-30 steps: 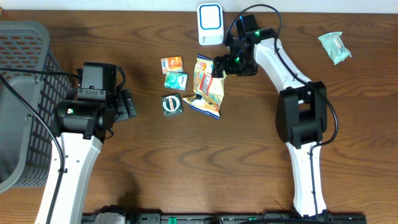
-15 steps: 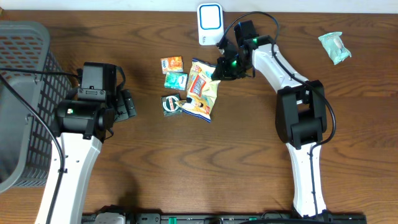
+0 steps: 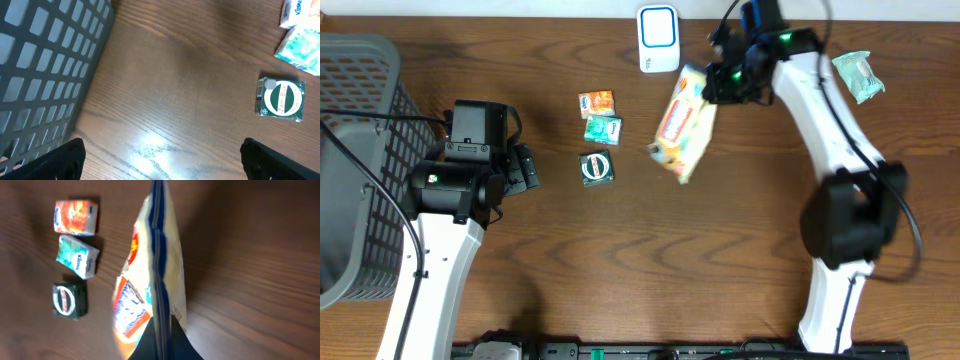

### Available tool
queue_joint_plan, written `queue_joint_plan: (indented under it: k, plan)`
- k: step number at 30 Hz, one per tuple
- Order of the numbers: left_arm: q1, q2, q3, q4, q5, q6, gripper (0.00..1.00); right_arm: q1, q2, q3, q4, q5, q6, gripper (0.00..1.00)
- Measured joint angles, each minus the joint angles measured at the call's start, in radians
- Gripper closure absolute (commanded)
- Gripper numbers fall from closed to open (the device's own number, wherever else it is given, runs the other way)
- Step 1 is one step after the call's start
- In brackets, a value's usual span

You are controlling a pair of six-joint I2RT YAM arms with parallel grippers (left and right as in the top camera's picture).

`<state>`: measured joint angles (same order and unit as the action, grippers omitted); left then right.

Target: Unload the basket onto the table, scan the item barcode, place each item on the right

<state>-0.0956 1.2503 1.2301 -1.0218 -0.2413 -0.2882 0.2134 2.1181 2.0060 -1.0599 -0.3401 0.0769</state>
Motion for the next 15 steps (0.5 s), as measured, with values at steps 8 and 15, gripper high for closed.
queue_joint_plan:
  k: [8,15]
  plan:
    - [0.0,0.0,0.0,0.0,0.0,0.0,0.02,0.073,-0.115,0.021,-0.088,0.271,-0.012,0.99]
    - [0.0,0.0,0.0,0.0,0.0,0.0,0.02,0.153,-0.108,0.002,-0.172,0.547,0.048,0.99]
